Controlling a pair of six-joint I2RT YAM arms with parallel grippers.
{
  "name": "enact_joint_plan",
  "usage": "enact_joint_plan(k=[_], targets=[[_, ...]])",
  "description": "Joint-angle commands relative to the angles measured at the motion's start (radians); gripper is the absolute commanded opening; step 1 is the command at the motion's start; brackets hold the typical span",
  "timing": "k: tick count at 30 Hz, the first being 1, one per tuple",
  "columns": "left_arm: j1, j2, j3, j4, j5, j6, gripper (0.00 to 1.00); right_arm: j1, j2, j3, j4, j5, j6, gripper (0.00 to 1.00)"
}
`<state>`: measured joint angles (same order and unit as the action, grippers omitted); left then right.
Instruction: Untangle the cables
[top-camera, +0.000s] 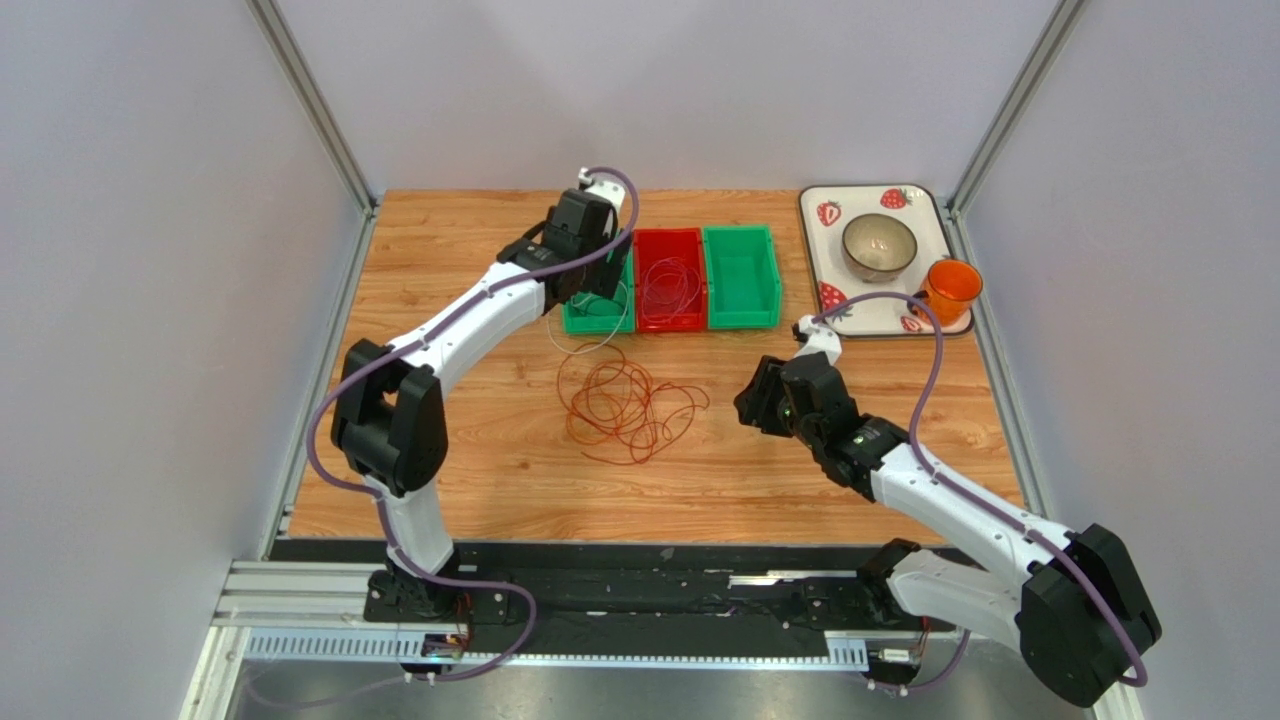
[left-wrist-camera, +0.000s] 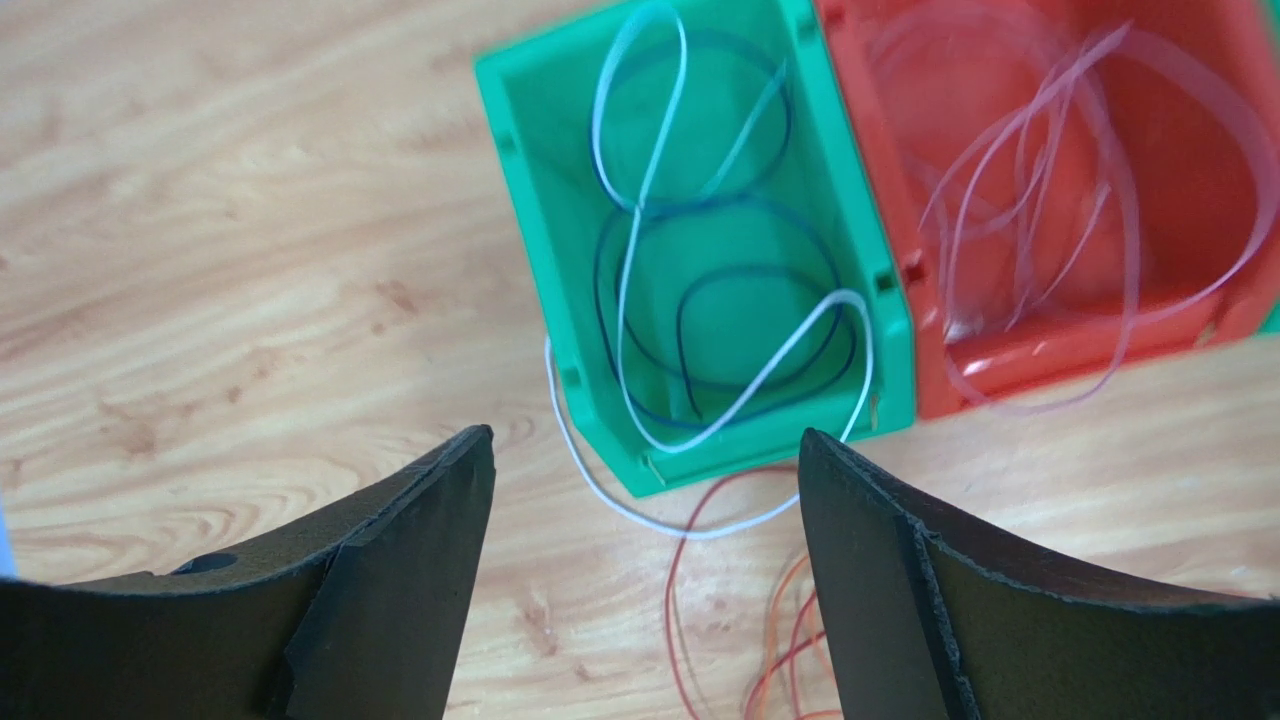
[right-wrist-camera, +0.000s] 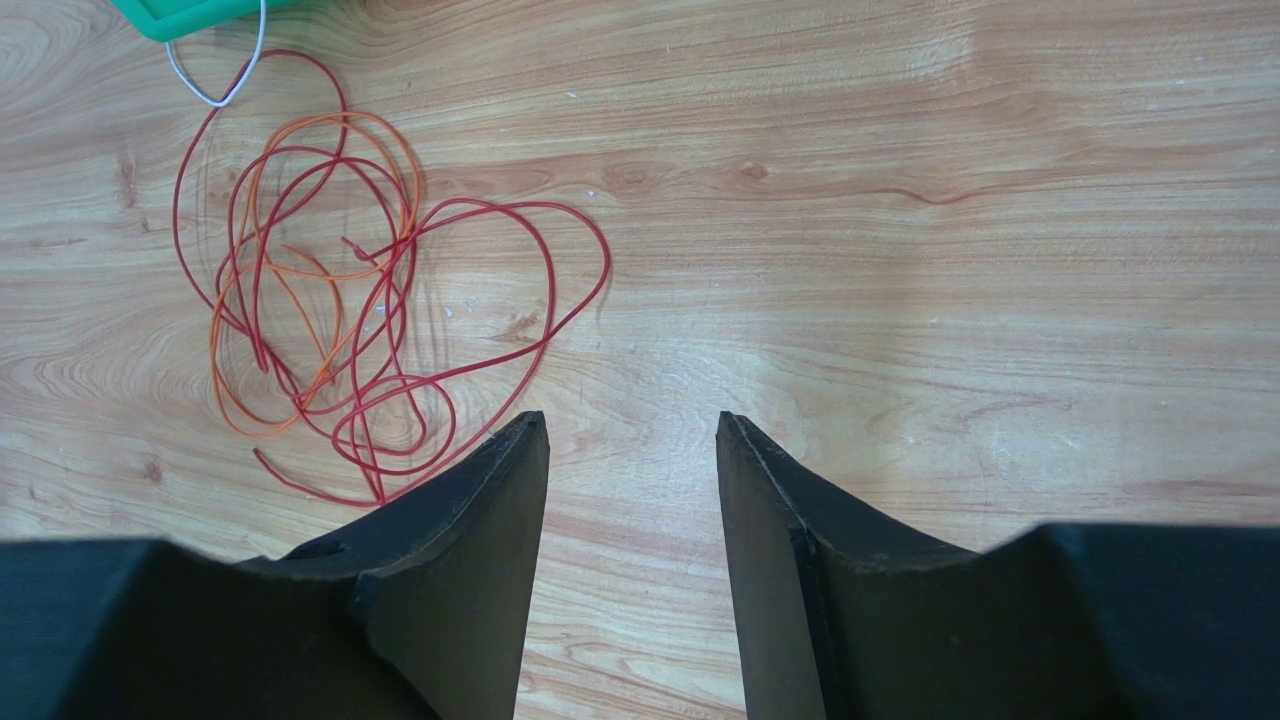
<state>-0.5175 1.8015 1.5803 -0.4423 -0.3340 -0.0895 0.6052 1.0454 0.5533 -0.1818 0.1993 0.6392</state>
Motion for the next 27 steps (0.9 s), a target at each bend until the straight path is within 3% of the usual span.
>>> enact_joint_plan(k=[1, 9, 15, 21, 24, 25, 27], targets=[[0.007, 0.032, -0.031, 0.028, 0.065, 0.053, 0.82, -0.005, -0.016, -0.003, 0.038, 0.003, 0.001, 0.49], [0.007, 0.122, 0.035, 0.025, 0.075, 0.063, 0.81, -0.005, -0.015, -0.003, 0.039, 0.003, 0.001, 0.49], [0.007, 0.186, 0.093, -0.007, 0.059, 0.065, 0.69, -0.005, -0.013, -0.001, 0.039, 0.003, 0.001, 0.49], [0.007, 0.231, 0.168, -0.045, 0.039, 0.074, 0.40, -0.007, -0.013, -0.003, 0.039, 0.003, 0.001, 0.49], [0.007, 0.239, 0.202, -0.058, 0.047, 0.077, 0.15, -0.005, -0.013, -0.003, 0.041, 0.003, 0.001, 0.49], [0.007, 0.239, 0.216, -0.061, 0.040, 0.074, 0.01, -0.007, -0.015, -0.003, 0.039, 0.003, 0.002, 0.49], [0.007, 0.240, 0.231, -0.070, 0.030, 0.068, 0.00, -0.007, -0.013, -0.001, 0.039, 0.003, 0.002, 0.49]])
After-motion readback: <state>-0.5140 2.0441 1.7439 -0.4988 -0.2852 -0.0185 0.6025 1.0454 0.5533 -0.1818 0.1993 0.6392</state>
